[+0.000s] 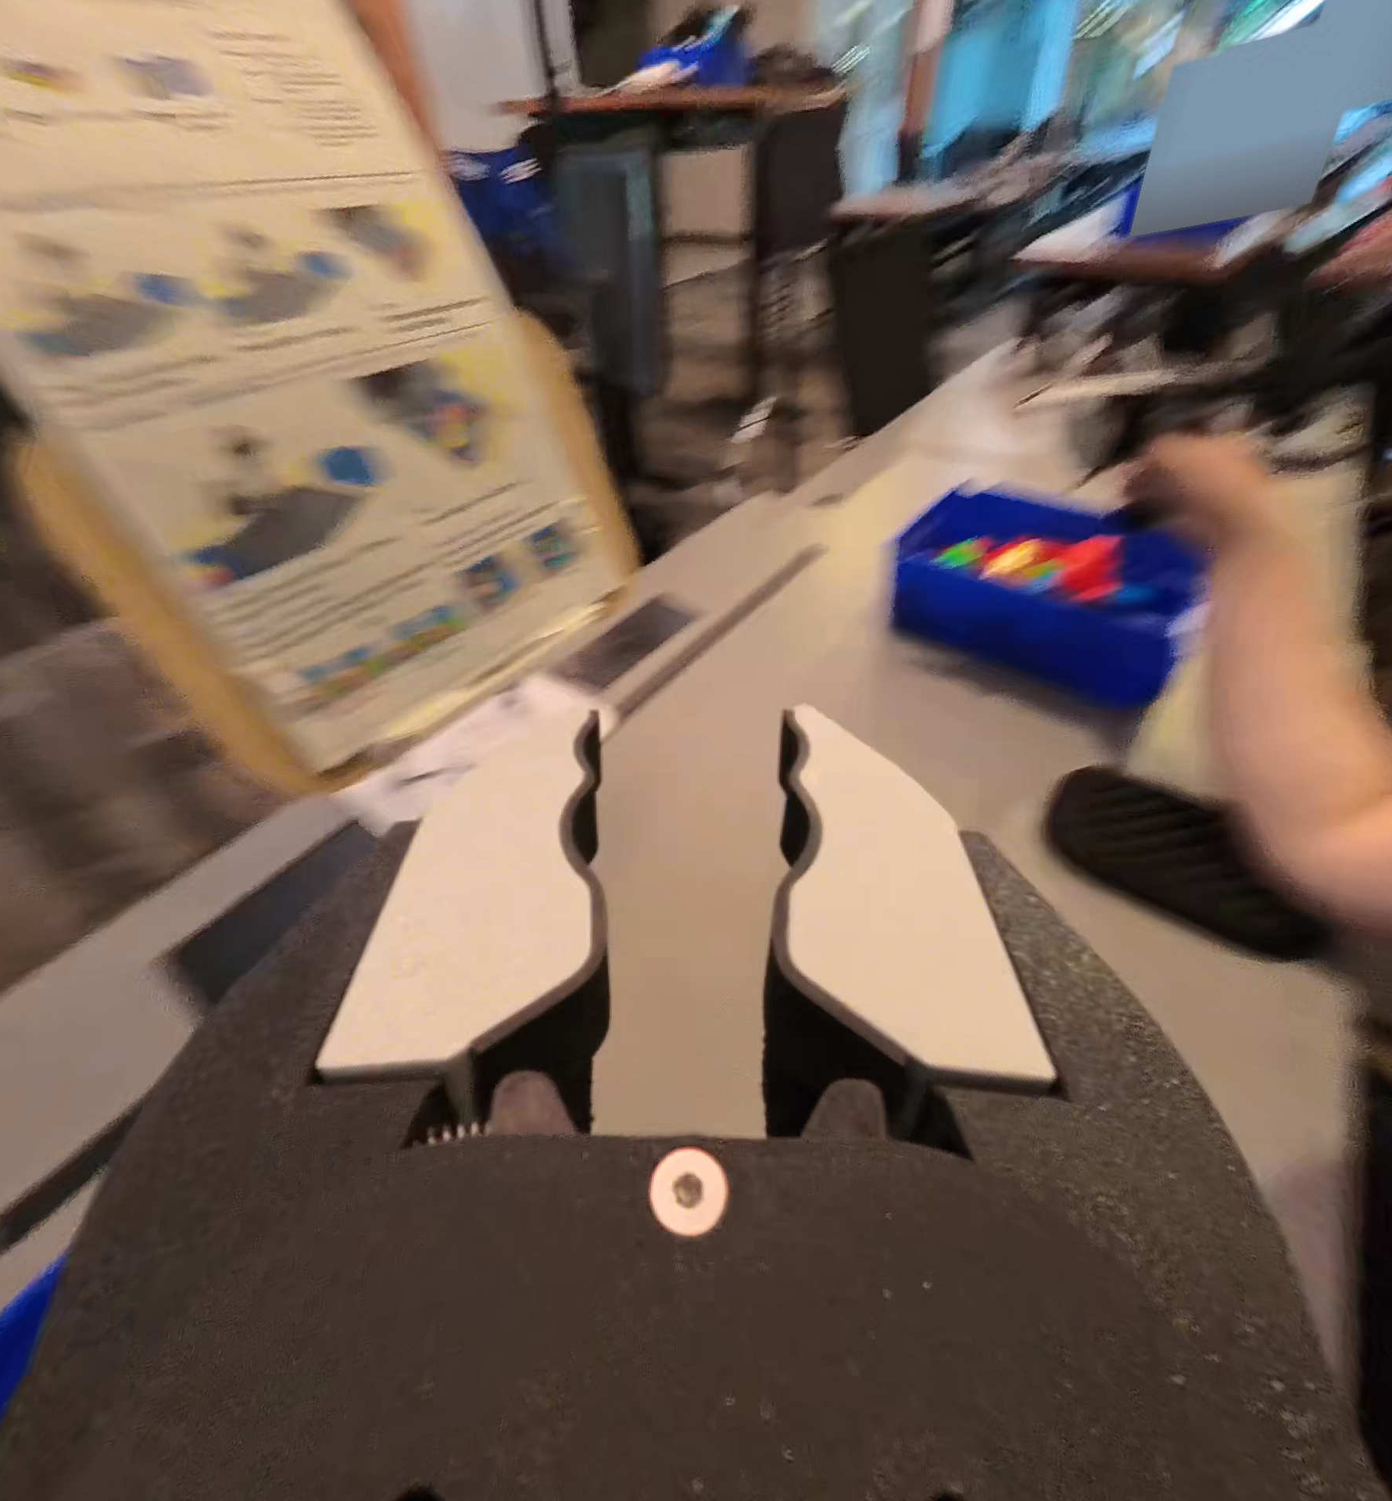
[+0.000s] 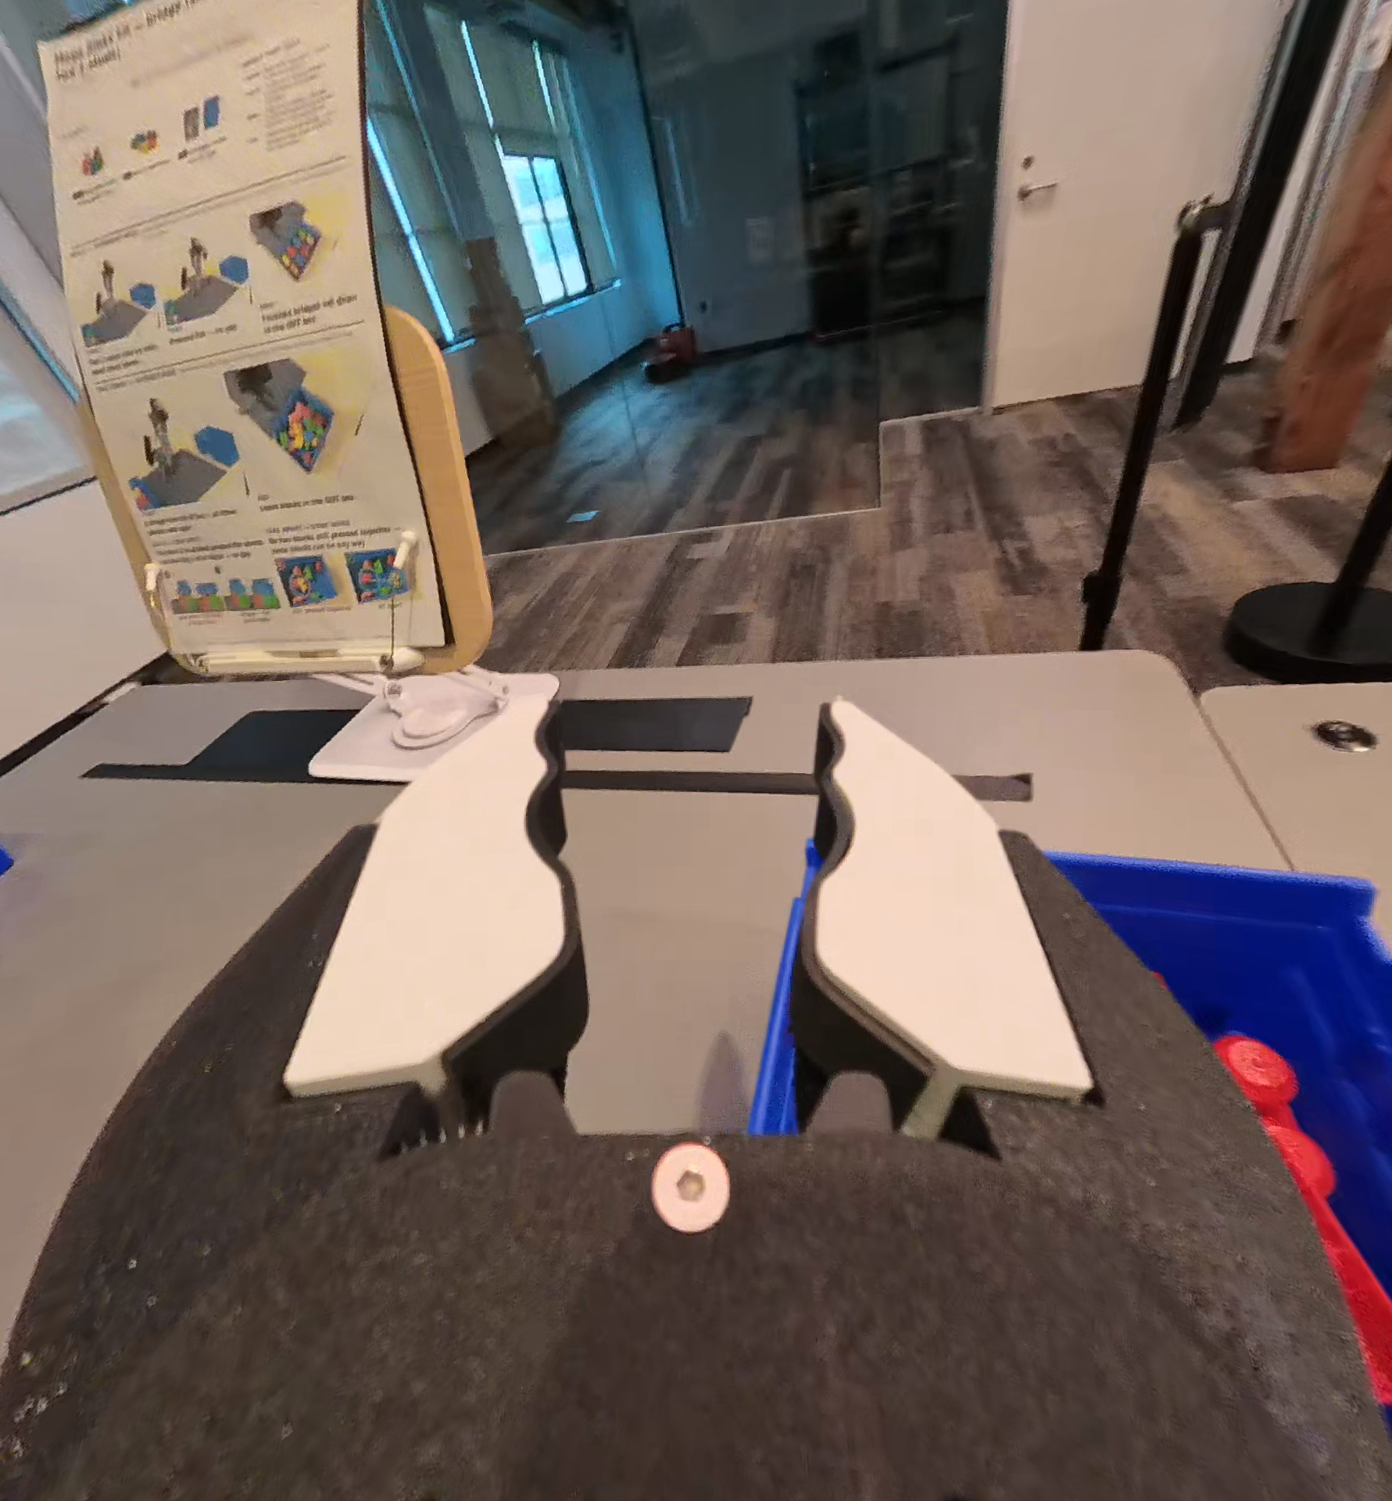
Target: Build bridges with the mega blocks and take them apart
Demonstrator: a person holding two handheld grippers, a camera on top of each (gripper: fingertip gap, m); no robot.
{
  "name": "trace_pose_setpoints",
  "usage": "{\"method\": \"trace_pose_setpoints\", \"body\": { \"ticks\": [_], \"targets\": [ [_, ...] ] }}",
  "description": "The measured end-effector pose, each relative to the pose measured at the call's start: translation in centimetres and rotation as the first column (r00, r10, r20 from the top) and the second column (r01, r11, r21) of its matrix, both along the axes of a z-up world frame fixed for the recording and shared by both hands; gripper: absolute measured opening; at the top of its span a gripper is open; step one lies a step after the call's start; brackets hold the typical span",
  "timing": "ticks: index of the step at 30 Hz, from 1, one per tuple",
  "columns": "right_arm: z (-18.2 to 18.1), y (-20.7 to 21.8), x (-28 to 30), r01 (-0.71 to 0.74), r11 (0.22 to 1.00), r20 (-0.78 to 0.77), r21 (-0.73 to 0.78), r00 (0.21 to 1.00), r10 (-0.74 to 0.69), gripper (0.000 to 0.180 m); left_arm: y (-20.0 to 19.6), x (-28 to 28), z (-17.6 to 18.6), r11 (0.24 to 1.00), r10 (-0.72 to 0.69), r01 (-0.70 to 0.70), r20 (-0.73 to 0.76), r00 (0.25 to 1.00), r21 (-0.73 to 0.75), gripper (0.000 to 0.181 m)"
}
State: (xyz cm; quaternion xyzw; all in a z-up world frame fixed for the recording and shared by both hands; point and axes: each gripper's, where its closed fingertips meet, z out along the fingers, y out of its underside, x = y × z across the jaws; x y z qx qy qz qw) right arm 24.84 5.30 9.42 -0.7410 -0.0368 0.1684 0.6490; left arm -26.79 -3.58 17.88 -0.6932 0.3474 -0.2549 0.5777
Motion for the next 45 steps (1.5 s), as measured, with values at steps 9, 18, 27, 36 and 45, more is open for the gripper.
{"method": "trace_pose_setpoints", "body": {
  "ticks": [9,18,27,36,45],
  "targets": [
    [-0.1,0.9,-1.3,-0.031,0.999,0.039,-0.021,0.999,0.031,0.056,3.8,-25.6,-16.7,0.967,0.082,-0.255,-0.908,0.41,-0.028,0.052],
    [2.5,-0.4,-3.8,-0.158,0.982,-0.094,0.105,0.981,0.168,0.05,8.7,-35.4,-25.3,0.955,-0.128,-0.249,-0.982,0.142,-0.16,0.056],
    [2.2,-0.4,-9.1,-0.36,0.93,-0.041,0.07,0.931,0.363,0.051,10.8,-37.4,-27.7,0.927,-0.282,-0.217,-0.949,0.14,-0.307,0.057],
    [0.4,0.2,-10.9,-0.442,0.897,-0.045,0.009,0.896,0.442,0.047,11.4,-36.8,-28.9,0.888,-0.305,-0.28,-0.923,0.235,-0.365,0.039],
    [0.9,0.1,-14.9,-0.589,0.808,-0.131,0.032,0.799,0.587,0.045,8.8,-27.8,-13.4,0.939,0.242,-0.341,-0.627,0.74,-0.039,0.038]
  ]
}}
